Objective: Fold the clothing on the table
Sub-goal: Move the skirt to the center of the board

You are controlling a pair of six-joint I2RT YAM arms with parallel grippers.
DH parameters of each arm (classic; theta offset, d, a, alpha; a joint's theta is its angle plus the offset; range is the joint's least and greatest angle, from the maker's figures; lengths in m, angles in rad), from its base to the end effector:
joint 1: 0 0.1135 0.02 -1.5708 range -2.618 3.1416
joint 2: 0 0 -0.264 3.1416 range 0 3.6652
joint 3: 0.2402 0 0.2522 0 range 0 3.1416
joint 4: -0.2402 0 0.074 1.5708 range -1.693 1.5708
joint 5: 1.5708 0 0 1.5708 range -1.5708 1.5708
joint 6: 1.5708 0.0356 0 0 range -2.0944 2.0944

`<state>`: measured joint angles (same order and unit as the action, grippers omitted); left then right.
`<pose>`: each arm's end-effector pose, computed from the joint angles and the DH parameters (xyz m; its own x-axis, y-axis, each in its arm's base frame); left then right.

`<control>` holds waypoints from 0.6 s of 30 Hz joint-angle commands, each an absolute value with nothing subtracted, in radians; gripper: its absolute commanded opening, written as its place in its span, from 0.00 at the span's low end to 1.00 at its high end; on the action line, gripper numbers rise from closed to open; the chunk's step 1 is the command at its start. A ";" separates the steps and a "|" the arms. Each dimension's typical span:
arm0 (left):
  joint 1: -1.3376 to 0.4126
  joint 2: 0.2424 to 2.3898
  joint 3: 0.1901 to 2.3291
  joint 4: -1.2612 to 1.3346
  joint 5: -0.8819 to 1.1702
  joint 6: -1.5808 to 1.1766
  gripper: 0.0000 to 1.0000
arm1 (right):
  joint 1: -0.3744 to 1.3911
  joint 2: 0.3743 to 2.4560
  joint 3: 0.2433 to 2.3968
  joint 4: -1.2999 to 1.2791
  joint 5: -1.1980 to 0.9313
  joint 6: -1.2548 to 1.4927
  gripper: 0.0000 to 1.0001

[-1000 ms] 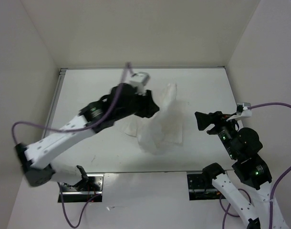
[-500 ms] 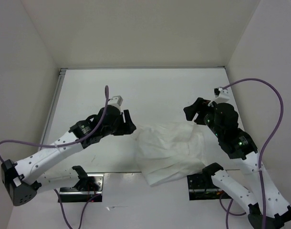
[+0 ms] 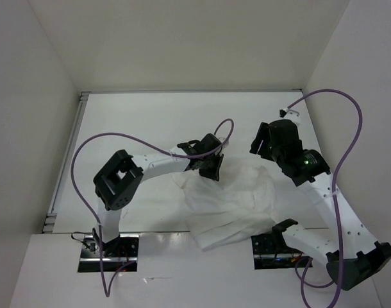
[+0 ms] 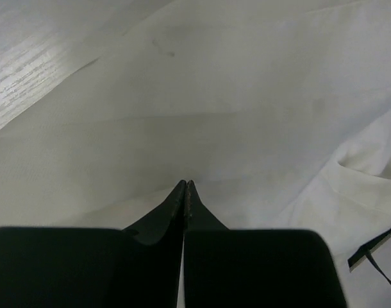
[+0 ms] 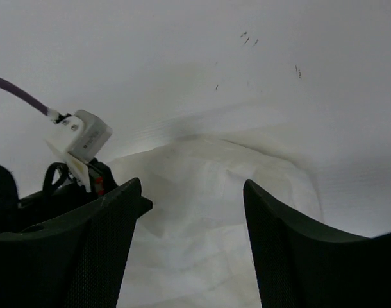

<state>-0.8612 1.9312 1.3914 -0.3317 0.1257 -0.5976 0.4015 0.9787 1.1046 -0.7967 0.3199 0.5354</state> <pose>0.2731 -0.3249 0.2024 -0.8653 0.1507 -0.4781 0.3851 0.8104 -0.4415 0.1816 0.0650 0.3558 -0.5657 0.2860 -0.7734 0.1679 0.9582 0.2315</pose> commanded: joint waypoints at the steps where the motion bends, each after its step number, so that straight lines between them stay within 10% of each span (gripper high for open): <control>1: -0.851 1.960 1.411 -0.314 0.173 -0.571 0.00 | 0.382 0.945 1.160 -0.828 0.367 0.549 0.70; 18: -0.453 1.915 1.128 -0.310 -0.034 -0.879 0.00 | 0.364 0.907 1.160 -0.838 0.335 0.536 0.73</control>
